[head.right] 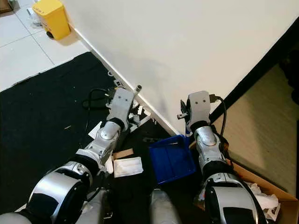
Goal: Sweep floor
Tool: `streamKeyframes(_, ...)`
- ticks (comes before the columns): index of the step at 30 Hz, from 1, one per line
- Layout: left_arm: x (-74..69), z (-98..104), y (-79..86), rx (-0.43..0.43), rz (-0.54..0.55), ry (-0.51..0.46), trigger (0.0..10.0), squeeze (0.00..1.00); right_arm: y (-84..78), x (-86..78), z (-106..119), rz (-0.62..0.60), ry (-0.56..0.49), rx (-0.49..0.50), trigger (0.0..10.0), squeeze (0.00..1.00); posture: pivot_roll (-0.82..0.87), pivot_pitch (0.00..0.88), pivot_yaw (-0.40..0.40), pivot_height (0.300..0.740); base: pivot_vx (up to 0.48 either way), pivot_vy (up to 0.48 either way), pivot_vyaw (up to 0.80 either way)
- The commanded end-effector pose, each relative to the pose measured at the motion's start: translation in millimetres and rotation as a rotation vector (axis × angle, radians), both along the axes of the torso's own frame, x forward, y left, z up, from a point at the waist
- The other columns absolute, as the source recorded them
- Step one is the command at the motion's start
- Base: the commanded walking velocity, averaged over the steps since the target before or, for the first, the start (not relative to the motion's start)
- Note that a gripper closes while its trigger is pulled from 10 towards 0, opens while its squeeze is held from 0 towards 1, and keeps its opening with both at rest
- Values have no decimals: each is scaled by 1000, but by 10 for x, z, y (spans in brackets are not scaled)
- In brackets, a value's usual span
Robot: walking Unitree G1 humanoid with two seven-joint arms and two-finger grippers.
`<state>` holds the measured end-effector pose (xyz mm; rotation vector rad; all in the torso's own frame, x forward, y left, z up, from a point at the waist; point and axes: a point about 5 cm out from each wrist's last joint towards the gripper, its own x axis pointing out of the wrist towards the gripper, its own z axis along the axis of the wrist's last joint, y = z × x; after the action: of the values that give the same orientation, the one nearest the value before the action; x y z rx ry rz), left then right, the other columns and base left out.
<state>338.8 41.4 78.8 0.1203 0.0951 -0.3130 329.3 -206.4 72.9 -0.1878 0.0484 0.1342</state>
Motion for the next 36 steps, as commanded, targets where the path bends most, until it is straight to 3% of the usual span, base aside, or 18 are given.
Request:
streamKeyframes(1,-135,398,-820,-213,-145,-64,10000,0,11,-72,-168,-8,88,8,10000,0,-3,91,-12,740,0,0,0)
streamKeyframes(3,-62,553,-789,-252,-142,-124,10000,0,-5,-55,-150,-17,87,8,10000,0,-2,86,-9,740,0,0,0)
streamKeyframes(8,97,693,-520,-172,-152,-242,10000,0,-14,-46,-142,-29,87,23,10000,0,1,80,-7,740,0,0,0)
streamKeyframes(10,209,693,-203,-14,-141,-295,10000,0,-11,-44,-143,-33,88,34,10000,0,7,76,-3,740,0,0,0)
streamKeyframes(11,239,686,-88,25,-131,-302,10000,0,-10,-44,-144,-34,88,37,10000,0,7,76,-3,740,0,0,0)
streamKeyframes(12,267,669,43,51,-117,-297,10000,0,-9,-45,-146,-36,89,41,10000,0,10,73,-3,740,0,0,0)
streamKeyframes(15,289,659,173,72,-103,-296,10000,0,-8,-45,-148,-38,89,44,10000,0,11,74,-4,740,0,0,0)
streamKeyframes(16,313,647,354,93,-80,-290,10000,0,-6,-45,-150,-39,90,47,10000,0,14,71,-6,740,0,0,0)
streamKeyframes(17,331,649,674,138,-30,-301,10000,0,-4,-46,-153,-39,92,50,10000,0,19,71,-10,740,0,0,0)
streamKeyframes(18,331,649,674,138,-30,-301,10000,0,-4,-46,-153,-39,92,50,10000,0,19,71,-10,740,0,0,0)
streamKeyframes(19,333,654,826,161,-5,-303,10000,0,-2,-42,-151,-38,93,52,10000,0,22,71,-12,740,0,0,0)
streamKeyframes(22,331,667,957,188,16,-308,10000,0,-1,-38,-148,-38,93,54,10000,0,25,71,-15,740,0,0,0)
streamKeyframes(24,320,689,1279,300,69,-302,10000,0,1,-22,-136,-38,95,59,10000,0,32,71,-20,740,0,0,0)
streamKeyframes(25,320,689,1279,300,69,-302,10000,0,1,-22,-136,-38,95,59,10000,0,32,71,-20,740,0,0,0)
streamKeyframes(27,293,682,1528,412,114,-278,10000,0,1,-8,-124,-38,96,63,10000,0,35,69,-24,740,0,0,0)
streamKeyframes(30,268,670,1664,465,147,-260,10000,0,-8,2,-113,-41,95,64,10000,0,37,68,-26,740,0,0,0)
streamKeyframes(36,259,673,1664,472,153,-263,10000,0,-23,10,-102,-45,96,65,10000,0,34,66,-26,740,0,0,0)
